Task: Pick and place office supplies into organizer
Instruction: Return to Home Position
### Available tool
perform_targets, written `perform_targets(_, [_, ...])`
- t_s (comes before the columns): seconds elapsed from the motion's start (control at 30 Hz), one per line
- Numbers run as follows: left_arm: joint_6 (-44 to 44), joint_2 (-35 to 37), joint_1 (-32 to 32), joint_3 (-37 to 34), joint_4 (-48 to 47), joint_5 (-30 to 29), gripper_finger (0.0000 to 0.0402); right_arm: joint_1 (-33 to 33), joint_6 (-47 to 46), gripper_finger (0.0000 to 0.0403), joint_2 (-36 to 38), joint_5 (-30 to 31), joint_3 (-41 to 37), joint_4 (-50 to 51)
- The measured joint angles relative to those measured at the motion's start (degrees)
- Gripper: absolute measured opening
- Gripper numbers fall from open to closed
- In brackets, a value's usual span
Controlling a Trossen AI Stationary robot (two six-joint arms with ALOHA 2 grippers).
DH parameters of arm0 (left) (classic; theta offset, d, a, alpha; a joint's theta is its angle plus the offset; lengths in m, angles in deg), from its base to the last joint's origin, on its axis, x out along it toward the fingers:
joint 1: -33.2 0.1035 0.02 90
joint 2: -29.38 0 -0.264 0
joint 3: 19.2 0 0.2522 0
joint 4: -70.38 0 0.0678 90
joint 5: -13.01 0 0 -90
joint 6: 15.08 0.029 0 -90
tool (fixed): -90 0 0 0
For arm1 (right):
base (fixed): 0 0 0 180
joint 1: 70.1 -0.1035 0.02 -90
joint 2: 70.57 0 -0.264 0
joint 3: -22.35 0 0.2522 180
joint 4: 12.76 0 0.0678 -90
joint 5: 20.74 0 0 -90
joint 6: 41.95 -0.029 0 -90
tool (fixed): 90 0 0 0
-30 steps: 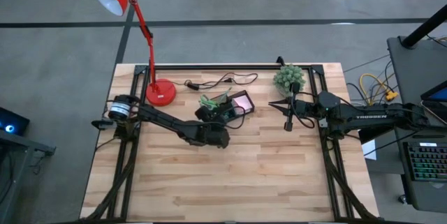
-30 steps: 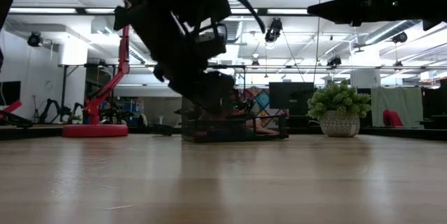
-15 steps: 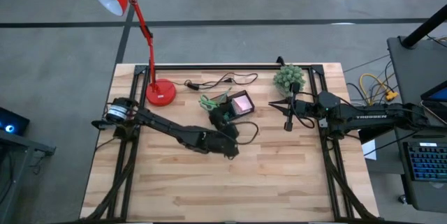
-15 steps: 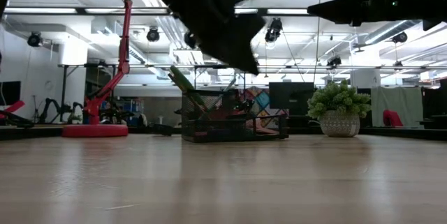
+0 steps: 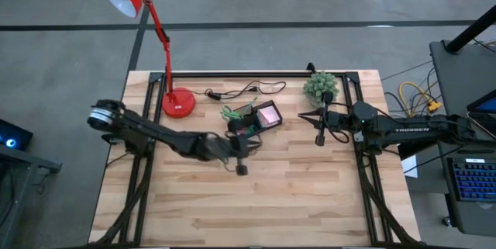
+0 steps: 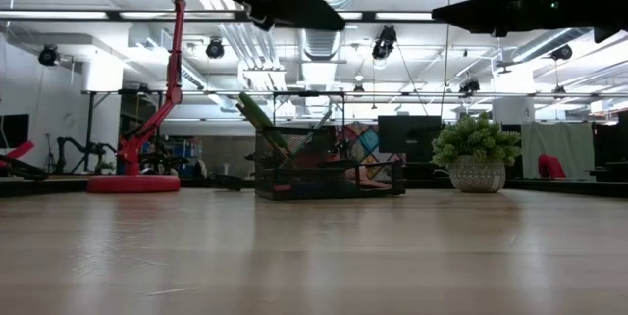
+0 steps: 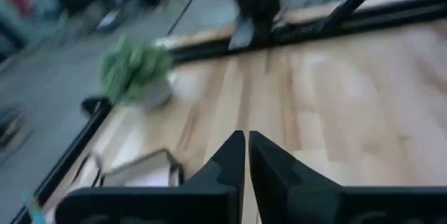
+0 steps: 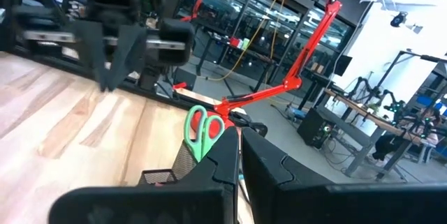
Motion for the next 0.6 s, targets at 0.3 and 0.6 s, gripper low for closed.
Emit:
perform_targets(0.3, [8.3,19.3,7.2,-27.2,23.0,10.0,0.0,0.0,0.1,0.0008,-0.1,0.0,0.0,0.0])
perform_targets(0.6, [8.5,36.9,12.1,-41.4,25.2,16.5,0.0,0.0,-0.3,0.0008,0.0,0.0,0.0,0.0])
